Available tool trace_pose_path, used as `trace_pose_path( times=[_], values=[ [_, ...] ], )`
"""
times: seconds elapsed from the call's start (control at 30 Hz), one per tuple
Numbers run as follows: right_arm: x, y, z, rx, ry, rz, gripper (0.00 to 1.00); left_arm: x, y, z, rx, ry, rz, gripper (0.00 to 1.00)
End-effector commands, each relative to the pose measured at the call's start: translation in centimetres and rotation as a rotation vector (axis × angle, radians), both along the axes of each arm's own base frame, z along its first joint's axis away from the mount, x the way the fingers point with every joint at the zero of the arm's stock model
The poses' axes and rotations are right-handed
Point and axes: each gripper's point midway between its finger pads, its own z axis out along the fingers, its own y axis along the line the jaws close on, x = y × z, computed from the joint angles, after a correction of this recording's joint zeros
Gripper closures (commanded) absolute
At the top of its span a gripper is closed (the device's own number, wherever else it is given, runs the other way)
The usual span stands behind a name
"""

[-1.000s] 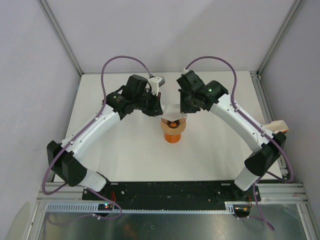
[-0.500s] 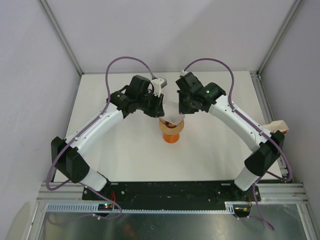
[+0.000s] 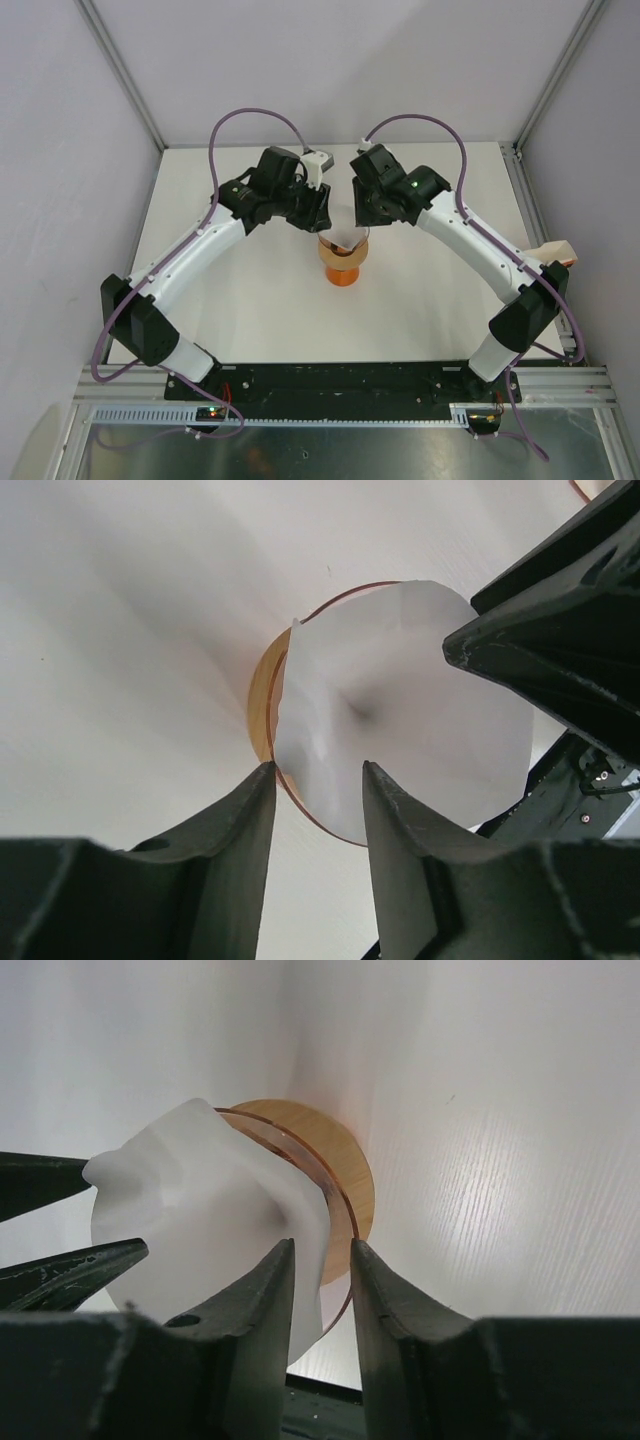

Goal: Place the coffee filter in the dripper

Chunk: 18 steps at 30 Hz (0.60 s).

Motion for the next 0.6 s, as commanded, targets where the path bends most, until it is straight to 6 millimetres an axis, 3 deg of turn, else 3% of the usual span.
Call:
trace_pose_path(
  times=[0.0,0.17,0.4,0.47,0.57],
  values=[
    [0.5,0.3,2.9,0.013,-0.109,0.013,0.63,0.8,0.3,2.9,-0.020,-0.090,0.000,0.53],
    [0.3,0.5,5.1,0.039,-0.176,0.028,0.53,0.7,0.3,4.8,-0.044,-0.134,-0.007,0.38],
    [0.0,0.3,8.9,0.114,-0.282,0.046,0.50,1.1,1.6,7.0,-0.053,-0.204,0.019,0.18],
    [-0.3,0.7,9.6,0.139,-0.300,0.070,0.55,1.4,2.5,7.3,-0.049,-0.219,0.041,0.14],
    [-0.7,2.2,9.5,0.174,-0.291,0.134,0.74,2.4,4.5,7.4,-0.034,-0.236,0.096,0.08]
  ],
)
